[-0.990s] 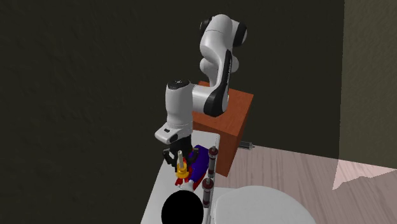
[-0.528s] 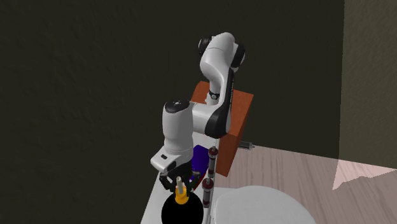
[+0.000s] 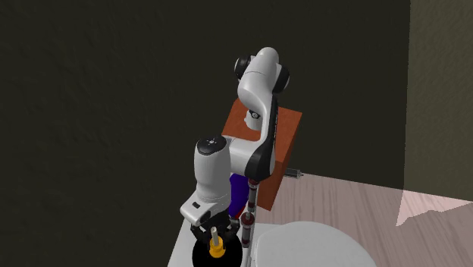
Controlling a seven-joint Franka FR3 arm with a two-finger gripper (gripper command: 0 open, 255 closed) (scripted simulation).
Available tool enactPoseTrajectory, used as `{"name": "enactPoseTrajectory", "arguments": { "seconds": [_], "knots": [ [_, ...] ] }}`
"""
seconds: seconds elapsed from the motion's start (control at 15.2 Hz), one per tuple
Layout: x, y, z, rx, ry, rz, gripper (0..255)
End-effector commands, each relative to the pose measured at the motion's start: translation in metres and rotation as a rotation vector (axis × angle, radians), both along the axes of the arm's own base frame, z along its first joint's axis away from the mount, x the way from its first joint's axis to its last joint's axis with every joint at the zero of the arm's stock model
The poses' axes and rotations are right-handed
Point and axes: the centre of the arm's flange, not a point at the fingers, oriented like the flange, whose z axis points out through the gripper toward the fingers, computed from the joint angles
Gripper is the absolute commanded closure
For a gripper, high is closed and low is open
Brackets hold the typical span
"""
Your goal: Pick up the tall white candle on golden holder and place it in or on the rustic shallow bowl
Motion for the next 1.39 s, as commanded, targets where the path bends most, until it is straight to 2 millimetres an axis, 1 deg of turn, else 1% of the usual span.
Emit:
{"name": "enactPoseTrajectory", "arguments": {
  "seconds": [0.0,0.4,0.46,0.79,1.06,1.32],
  "knots": [
    [0.0,-0.001,-0.002,0.0,-0.001,0.0,255],
    [0.0,-0.001,-0.002,0.0,-0.001,0.0,255],
    [0.0,-0.001,-0.002,0.0,-0.001,0.0,0],
    [0.0,-0.001,-0.002,0.0,-0.001,0.0,0],
    [-0.015,-0.007,0.045,0.0,-0.001,0.0,0],
    [-0.015,-0.007,0.045,0.0,-0.001,0.0,0]
  ]
}}
